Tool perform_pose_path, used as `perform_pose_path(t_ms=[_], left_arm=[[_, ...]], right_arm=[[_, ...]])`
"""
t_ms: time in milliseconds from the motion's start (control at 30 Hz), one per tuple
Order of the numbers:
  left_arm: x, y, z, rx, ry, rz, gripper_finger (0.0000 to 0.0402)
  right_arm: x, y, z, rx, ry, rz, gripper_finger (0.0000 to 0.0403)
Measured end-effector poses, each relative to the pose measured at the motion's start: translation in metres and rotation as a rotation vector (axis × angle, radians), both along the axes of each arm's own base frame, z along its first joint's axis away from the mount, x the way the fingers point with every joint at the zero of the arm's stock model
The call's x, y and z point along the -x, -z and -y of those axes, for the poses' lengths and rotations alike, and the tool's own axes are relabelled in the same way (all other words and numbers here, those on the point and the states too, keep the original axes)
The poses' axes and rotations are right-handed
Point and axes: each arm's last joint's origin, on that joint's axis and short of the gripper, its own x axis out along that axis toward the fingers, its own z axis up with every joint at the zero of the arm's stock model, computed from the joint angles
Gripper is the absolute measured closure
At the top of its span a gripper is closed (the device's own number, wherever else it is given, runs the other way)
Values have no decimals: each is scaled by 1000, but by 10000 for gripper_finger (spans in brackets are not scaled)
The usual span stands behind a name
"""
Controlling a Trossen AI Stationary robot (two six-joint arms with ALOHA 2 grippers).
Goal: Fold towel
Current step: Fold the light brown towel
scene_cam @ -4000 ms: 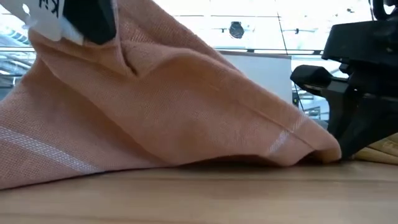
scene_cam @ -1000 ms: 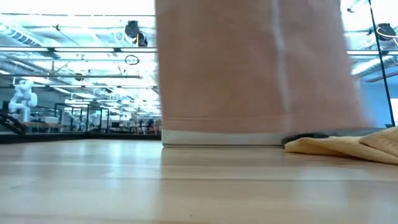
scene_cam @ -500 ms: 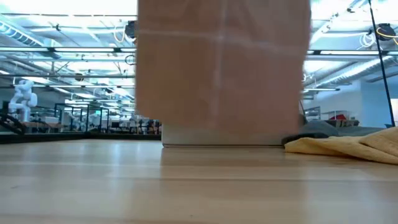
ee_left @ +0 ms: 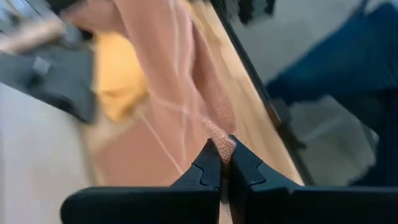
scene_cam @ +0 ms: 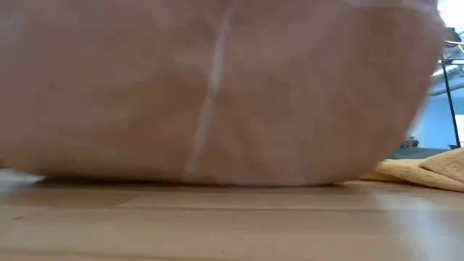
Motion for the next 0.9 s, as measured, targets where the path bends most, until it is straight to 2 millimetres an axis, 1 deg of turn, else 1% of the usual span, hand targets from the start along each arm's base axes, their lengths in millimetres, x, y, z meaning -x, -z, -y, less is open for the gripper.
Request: perform_pose_path(t_ms=[67, 233, 333, 433, 600, 700, 800, 900], left_arm=[[-4, 19, 13, 12, 7, -50, 399], [-8, 54, 39, 51, 14, -90, 399], [-10, 78, 51, 60, 14, -104, 399], [-10, 98, 58, 89, 2, -102, 399], [-8, 134, 67, 128, -22, -109, 399], [-5, 151, 67, 132, -46, -133, 399], [-3, 165, 63, 121, -84, -169, 399], [-2, 173, 58, 102, -121, -205, 399]], right_arm=[[-2, 15, -7, -26, -27, -10, 403], [-2, 47, -22, -52, -61, -11, 403], [-2, 62, -24, -63, -60, -15, 403], [-2, 77, -24, -55, -50, -36, 403], [-6, 100, -26, -20, -47, -88, 403], [-14, 114, -27, 27, -58, -113, 403], [-24, 127, -26, 74, -66, -130, 403], [-37, 141, -18, 118, -53, -155, 403]])
